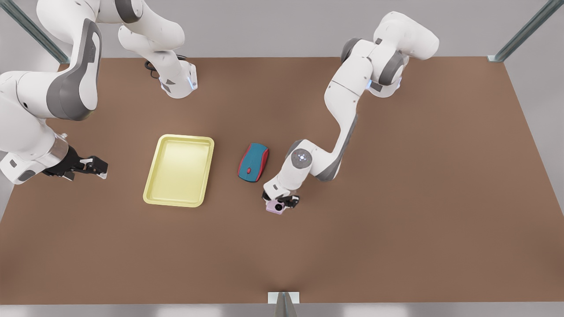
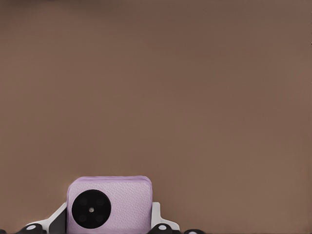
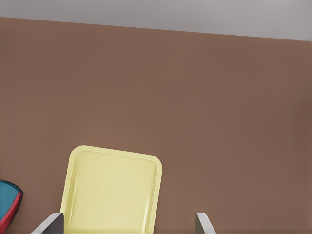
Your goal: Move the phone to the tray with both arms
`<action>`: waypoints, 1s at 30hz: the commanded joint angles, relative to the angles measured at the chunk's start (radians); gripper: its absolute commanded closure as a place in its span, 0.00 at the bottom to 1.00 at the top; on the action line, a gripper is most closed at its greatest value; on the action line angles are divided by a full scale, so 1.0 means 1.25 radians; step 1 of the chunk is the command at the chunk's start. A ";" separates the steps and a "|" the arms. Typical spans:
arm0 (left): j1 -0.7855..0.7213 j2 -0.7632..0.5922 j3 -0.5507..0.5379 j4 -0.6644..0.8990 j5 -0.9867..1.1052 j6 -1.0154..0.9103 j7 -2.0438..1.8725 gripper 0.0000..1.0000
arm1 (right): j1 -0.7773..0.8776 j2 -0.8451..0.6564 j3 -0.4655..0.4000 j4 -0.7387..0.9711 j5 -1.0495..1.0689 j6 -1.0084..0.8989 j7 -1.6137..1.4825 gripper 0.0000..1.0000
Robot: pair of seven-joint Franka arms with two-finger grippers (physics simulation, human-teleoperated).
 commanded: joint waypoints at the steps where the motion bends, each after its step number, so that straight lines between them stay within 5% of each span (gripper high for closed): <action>1: -0.006 0.014 0.001 0.015 0.001 0.016 -0.463 0.20 | -0.007 -0.001 -0.001 0.003 0.012 0.001 0.000 0.00; 11: -0.021 0.074 -0.024 0.012 0.001 0.107 -0.188 0.16 | -0.002 -0.026 -0.015 0.003 0.013 -0.030 0.051 0.00; 13: -0.021 0.072 -0.026 0.008 0.001 0.107 -0.132 0.00 | 0.004 -0.022 -0.010 0.003 0.001 -0.080 0.044 0.00; 17: -0.018 0.052 -0.026 0.013 -0.003 0.094 -0.142 0.00 | 0.030 -0.018 -0.008 0.001 0.008 -0.091 0.048 0.00; 19: 0.010 0.005 -0.025 0.009 -0.001 -0.039 -0.126 0.00 | 0.041 -0.007 -0.006 -0.002 0.004 -0.092 0.044 0.00; 21: 0.086 -0.086 -0.010 0.004 0.001 -0.342 0.031 0.00 | 0.095 0.008 0.005 -0.006 0.016 -0.078 0.049 0.00; 24: 0.113 -0.185 0.179 0.004 -0.003 -0.607 0.129 0.00 | 0.195 0.032 0.019 -0.032 0.095 -0.011 0.051 0.00; 28: 0.151 -0.295 0.301 0.008 0.005 -0.744 0.239 0.00 | 0.344 0.122 0.021 -0.013 0.100 0.047 0.314 0.00; 29: 0.184 -0.351 0.293 0.005 0.026 -0.782 0.249 0.00 | 0.393 0.157 0.021 -0.011 0.096 0.104 0.368 0.00; 30: 0.264 -0.406 0.196 0.004 0.080 -0.819 0.259 0.00 | 0.404 0.207 0.019 0.014 0.097 0.164 0.435 0.00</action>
